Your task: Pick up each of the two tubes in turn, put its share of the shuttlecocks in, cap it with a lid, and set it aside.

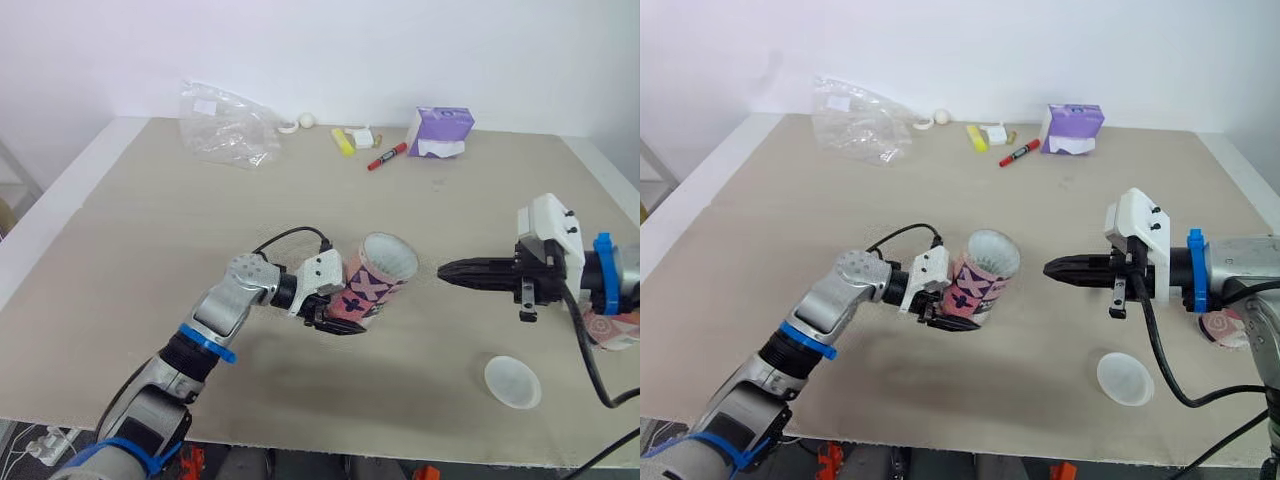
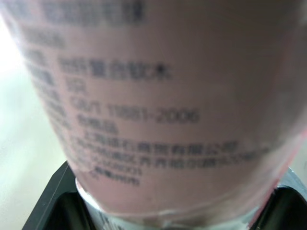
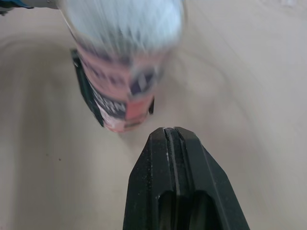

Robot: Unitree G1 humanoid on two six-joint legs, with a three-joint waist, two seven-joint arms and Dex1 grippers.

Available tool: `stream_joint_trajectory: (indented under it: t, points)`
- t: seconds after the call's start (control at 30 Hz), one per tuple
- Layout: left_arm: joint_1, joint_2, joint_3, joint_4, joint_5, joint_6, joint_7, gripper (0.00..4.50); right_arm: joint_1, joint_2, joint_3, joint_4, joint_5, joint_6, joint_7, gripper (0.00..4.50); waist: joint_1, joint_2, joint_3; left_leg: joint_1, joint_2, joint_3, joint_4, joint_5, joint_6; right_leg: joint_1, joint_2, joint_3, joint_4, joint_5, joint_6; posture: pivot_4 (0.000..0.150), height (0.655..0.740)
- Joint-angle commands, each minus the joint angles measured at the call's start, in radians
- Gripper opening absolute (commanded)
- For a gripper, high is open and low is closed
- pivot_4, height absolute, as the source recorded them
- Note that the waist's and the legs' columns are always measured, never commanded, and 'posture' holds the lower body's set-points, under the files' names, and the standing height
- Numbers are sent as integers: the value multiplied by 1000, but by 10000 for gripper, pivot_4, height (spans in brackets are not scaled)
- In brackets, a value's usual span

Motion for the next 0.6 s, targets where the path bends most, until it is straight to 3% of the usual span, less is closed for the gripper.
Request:
stream_joint_trajectory:
  t: [0.03, 0.3, 0.6]
  points:
    - [32, -45, 34, 65, -41, -173, -9, 30568, 38, -47, -50, -31, 12, -3, 6, 779, 1, 0, 0, 0, 0, 0, -1, 0, 0, 0, 1, 0, 0, 0, 0, 1500, 7400]
    - [79, -111, 2, 265, 12, -422, -7, 30568, 190, -105, -80, -20, -17, -27, 25, 779, 3, 0, 0, 0, -1, 0, -1, 0, 0, 1, 0, 1, -1, -1, 0, 1500, 7400]
    - [72, -110, 0, 353, 29, -506, -14, 30568, 349, -86, -173, 21, -45, -89, 44, 779, 2, 0, 0, 1, 0, 0, 0, 0, 0, 2, 1, 1, -1, 0, 1, 1500, 7400]
